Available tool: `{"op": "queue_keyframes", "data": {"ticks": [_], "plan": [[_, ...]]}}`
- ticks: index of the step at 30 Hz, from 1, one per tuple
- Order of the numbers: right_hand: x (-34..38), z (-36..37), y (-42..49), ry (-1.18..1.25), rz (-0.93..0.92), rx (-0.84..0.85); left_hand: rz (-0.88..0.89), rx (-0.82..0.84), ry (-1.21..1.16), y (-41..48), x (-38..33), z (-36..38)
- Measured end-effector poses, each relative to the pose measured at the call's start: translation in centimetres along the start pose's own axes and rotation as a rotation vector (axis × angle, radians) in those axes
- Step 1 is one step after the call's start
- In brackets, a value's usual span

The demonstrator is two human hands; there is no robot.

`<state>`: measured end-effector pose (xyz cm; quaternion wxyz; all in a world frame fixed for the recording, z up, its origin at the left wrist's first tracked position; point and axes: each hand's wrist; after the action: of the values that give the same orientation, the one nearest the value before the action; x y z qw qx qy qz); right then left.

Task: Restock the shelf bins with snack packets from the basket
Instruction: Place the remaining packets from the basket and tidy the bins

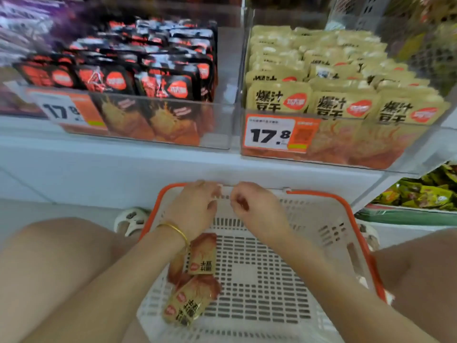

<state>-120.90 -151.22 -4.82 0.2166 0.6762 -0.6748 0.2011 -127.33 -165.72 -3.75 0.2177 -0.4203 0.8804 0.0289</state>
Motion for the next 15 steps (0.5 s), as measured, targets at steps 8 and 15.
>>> {"op": "queue_keyframes", "data": {"ticks": [8,15], "plan": [[-3.7,18.3,-2.2,0.095,0.247,0.858,-0.278,0.54,0.142,0.3,4.9,6.0],[-3.7,23.8,-3.3,-0.271,0.089,1.086,-0.316,0.588,0.08,0.8,5.7,6.6]]}}
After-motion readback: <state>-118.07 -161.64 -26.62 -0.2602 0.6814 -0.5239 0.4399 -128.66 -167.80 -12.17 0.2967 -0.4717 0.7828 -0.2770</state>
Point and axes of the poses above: each hand's wrist, its own y-axis towards the middle knuckle, its own z-axis out of the palm, x = y × z, and after that the axes turned 10 degrees about x, right-handed
